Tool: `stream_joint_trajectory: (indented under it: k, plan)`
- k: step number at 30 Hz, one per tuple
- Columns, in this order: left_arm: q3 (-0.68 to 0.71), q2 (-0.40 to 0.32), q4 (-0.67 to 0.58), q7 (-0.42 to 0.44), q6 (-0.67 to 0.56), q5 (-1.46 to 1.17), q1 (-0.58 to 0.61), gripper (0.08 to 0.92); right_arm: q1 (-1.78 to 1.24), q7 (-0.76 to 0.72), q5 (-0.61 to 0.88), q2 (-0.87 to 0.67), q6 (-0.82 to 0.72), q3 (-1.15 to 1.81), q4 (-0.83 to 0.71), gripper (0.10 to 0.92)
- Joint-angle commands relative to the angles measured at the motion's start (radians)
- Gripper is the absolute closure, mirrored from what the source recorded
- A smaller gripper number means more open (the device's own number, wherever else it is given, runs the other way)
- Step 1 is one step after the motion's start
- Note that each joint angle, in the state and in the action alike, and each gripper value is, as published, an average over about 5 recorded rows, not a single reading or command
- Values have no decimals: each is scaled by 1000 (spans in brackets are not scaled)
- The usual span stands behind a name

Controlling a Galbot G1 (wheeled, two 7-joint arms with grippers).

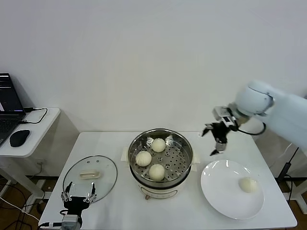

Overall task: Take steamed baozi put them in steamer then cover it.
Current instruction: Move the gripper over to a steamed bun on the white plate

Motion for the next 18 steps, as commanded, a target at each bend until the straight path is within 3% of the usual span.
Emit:
stream_joint_trajectory:
  k: [1, 8, 18]
  plan:
    - [0, -1, 15, -2, -10, -21, -4, 177, -315, -43, -228, -145, -59, 180, -21, 203]
    - [3, 0, 26, -7, -11, -13, 3, 177, -395, -47, -316, -160, 38, 171, -64, 203]
    - [2, 4, 42, -4, -10, 0, 3, 177, -519, 8, -369, -144, 57, 254, -118, 203]
